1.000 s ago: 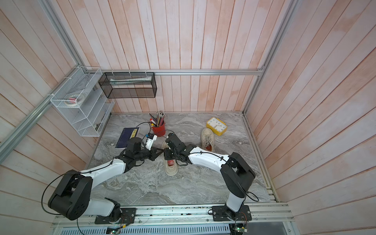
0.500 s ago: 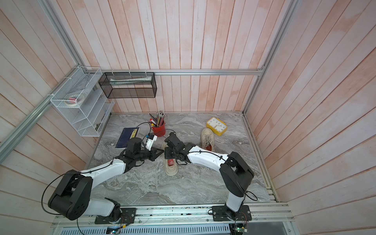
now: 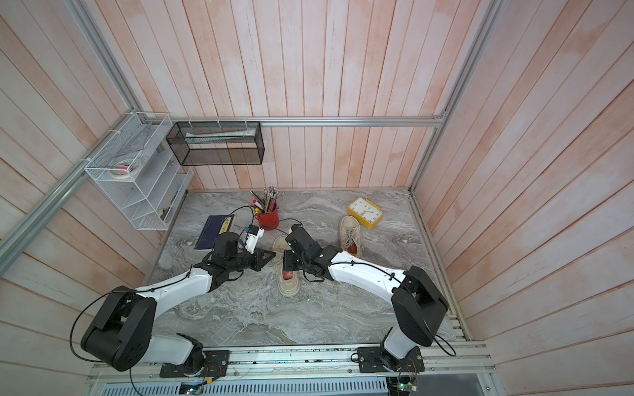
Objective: Remove the insole from the shoe
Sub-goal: Untie the shoelace on the shoe.
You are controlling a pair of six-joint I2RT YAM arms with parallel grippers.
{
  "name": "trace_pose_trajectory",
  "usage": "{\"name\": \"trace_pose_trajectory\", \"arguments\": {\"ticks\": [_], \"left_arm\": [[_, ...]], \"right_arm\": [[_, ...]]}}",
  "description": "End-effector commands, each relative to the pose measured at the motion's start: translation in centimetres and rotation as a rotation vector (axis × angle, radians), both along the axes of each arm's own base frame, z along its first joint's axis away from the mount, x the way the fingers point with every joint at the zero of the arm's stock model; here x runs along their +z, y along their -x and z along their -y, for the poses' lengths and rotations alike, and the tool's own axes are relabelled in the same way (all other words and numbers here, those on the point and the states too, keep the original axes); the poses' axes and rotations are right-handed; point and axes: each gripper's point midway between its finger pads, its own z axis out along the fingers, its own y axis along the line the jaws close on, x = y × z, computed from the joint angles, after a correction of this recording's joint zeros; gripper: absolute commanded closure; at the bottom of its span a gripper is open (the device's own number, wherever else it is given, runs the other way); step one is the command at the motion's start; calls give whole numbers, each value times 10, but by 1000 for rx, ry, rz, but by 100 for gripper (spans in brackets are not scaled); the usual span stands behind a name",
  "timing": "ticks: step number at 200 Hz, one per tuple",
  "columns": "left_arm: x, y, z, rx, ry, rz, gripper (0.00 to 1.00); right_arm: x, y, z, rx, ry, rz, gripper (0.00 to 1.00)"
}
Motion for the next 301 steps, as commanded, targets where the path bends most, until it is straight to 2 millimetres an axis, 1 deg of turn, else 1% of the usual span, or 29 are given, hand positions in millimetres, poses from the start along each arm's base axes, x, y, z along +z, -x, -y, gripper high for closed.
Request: {"name": "trace_pose_trajectory", "arguments": {"ticks": [1, 11, 21, 29, 48, 90, 134, 175, 195, 201, 211, 229, 241, 252, 278, 289, 301], "left_arm": [[-8, -1, -7, 32, -12, -16, 88], [-7, -1, -6, 32, -10, -15, 81], [-7, -1, -7, 37, -13, -14, 72], [-7, -2, -7, 38, -14, -13, 70], [-6, -1, -8, 41, -19, -10, 69], [-6, 0, -8, 35, -12, -14, 70], [-6, 0, -5, 31, 1, -20, 70], [-10, 0, -8, 44, -15, -25, 67], [-11, 1, -12, 61, -24, -26, 66], [-10, 1, -12, 65, -26, -20, 65], [-10, 2, -14, 73, -25, -18, 65], [-8, 4, -16, 80, -21, -11, 64], [-7, 7, -17, 80, -16, -7, 63], [-5, 9, -18, 80, -14, -5, 62], [-2, 13, -25, 111, -26, 1, 61], [-1, 14, -27, 127, -23, 4, 60], [0, 16, -30, 145, -17, 5, 60]], "right_arm": [[1, 6, 10, 21, 28, -9, 100], [4, 7, 10, 27, 24, -4, 100], [10, 7, 9, 34, 15, 4, 100], [15, 7, 8, 37, 10, 13, 100], [31, 3, 8, 39, 1, 52, 100], [83, -11, 12, 8, -52, 201, 100], [117, -24, 9, -4, -67, 292, 100], [166, -39, 3, -10, -107, 410, 100], [183, -44, 1, -10, -125, 450, 100], [185, -46, 0, -8, -128, 457, 100], [183, -49, -2, -5, -134, 457, 100], [168, -58, -8, 3, -133, 435, 100], [154, -64, -13, 10, -134, 404, 100], [136, -69, -21, 26, -126, 373, 100], [100, -72, -37, 61, -112, 302, 100], [85, -74, -39, 60, -100, 280, 100], [75, -81, -37, 40, -86, 263, 100]]}}
